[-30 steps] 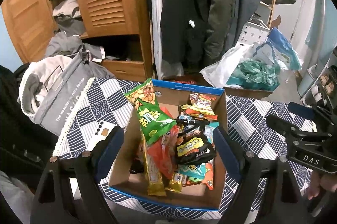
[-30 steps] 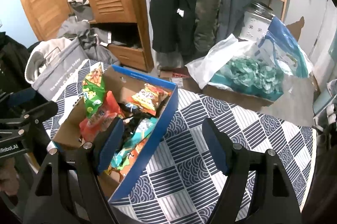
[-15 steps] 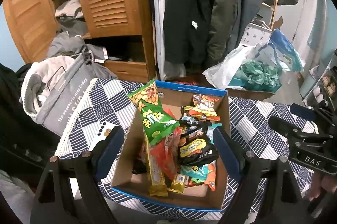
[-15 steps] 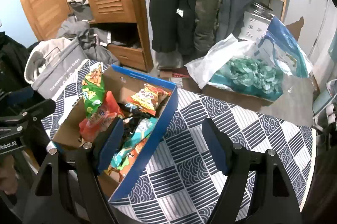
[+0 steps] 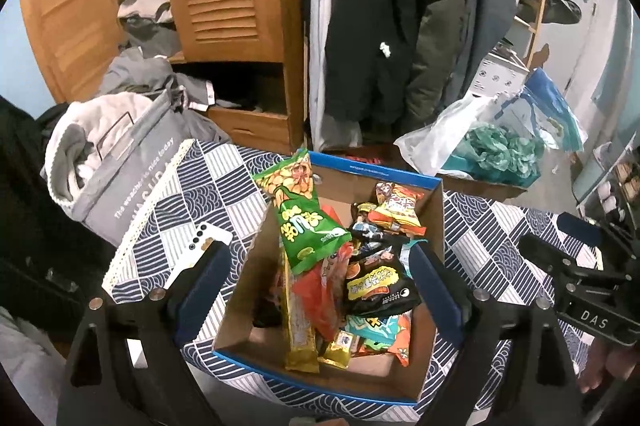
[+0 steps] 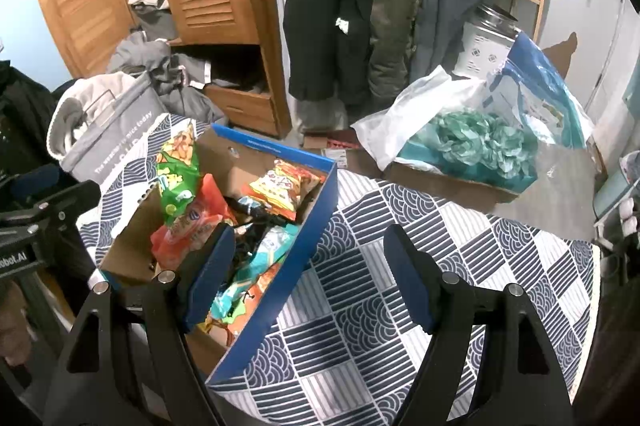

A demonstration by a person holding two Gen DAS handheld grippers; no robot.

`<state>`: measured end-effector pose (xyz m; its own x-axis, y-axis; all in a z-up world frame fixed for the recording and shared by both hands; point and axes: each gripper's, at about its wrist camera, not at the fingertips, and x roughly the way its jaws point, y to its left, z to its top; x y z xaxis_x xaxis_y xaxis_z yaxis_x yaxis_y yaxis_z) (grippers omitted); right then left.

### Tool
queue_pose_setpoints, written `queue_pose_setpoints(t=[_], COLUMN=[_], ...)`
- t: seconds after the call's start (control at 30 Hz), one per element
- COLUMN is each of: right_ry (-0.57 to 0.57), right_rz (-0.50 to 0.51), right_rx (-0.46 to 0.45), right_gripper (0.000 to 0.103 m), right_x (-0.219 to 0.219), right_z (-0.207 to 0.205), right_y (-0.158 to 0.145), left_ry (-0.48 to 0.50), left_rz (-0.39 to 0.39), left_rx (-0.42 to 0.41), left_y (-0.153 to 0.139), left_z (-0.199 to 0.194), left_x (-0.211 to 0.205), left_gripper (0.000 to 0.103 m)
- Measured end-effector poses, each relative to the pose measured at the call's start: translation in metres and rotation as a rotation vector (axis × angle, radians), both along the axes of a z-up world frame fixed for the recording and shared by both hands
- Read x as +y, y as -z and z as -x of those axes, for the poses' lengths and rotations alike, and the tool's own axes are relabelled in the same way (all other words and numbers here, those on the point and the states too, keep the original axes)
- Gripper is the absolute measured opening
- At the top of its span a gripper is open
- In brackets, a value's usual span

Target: Organize snacks

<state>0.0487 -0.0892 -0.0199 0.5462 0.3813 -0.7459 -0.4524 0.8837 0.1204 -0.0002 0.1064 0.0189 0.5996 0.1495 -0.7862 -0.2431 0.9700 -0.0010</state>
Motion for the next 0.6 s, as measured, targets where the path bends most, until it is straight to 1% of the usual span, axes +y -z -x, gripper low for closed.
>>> queue_pose_setpoints(t=[0.1,0.3,0.47,0.6], right_ry=[0.000,0.000,0.004,0.002], right_rz=[0.001,0.003,0.006,0.007], right_rx=[0.001,0.002,0.007,0.006], right_gripper=[0.076,0.076,0.076,0.076], right_x=[-0.0003,-0.0005,-0.0014,-0.0011], right_z=[-0.0001,-0.0002,-0.0004,-0.0010], right_y=[0.0000,0.0001,0.0008,0.0015], left_ry=[-0.002,0.019,0.028,0.027], left_rz=[0.012,-0.003,-0.014,-0.008], left_rx=[0.004,0.015,0.009,-0.001], left_y=[0.0009,0.0021,0.0012,0.0000], left_z=[-0.0005,-0.0009,-0.0005,0.0005], left_x=[-0.0016,-0.0053,-0.0082,-0.0081], left_gripper=[0.092,0.092,0.092,0.092])
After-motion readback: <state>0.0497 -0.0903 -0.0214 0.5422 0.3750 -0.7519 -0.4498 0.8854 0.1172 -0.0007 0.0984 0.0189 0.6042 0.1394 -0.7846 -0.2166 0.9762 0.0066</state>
